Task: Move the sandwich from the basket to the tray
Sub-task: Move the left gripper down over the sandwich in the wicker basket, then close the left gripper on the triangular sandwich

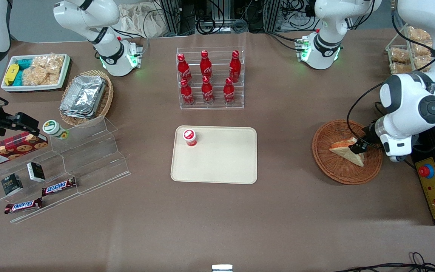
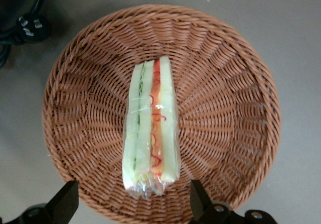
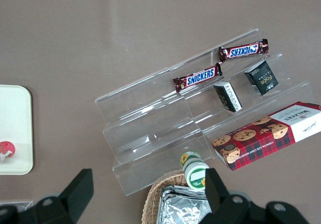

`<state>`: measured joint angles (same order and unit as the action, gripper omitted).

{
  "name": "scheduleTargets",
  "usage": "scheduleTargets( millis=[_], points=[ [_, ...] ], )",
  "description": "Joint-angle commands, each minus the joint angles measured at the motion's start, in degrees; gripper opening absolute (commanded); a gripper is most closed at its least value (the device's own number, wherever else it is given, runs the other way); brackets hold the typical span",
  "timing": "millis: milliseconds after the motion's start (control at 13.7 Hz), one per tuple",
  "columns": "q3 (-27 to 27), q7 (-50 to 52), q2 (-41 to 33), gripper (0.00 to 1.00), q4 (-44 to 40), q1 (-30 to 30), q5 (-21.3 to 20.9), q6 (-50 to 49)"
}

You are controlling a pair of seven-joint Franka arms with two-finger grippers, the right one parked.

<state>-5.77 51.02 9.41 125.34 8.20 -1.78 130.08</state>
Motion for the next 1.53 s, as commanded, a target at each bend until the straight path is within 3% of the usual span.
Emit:
scheduleTargets(
  millis=[0,729,875,1021,1094,1167,1312,1458],
  points=[
    [-0.2,4.4,1.0,1.00,0.8,0.2,-0.6,2.6],
    [-0.1,5.9,7.6,0.97,0.1,0.2,-1.2,6.1],
    [0.5,8.3,8.0,0.71,-0.1,0.2,-2.4,6.8],
    [0.7,10.5,8.7,0.36,-0.5,0.2,-3.9,6.9],
    [0.7,11.8,8.8,0.11,-1.1,0.2,-3.9,6.9],
    [0.7,14.1,8.7,0.00,-1.5,0.2,-4.0,6.8],
    [0.5,16.6,8.5,0.00,-4.7,0.2,-3.9,5.0],
    [0.2,15.3,8.3,0.00,-12.3,-0.1,-3.8,-6.4]
  ],
)
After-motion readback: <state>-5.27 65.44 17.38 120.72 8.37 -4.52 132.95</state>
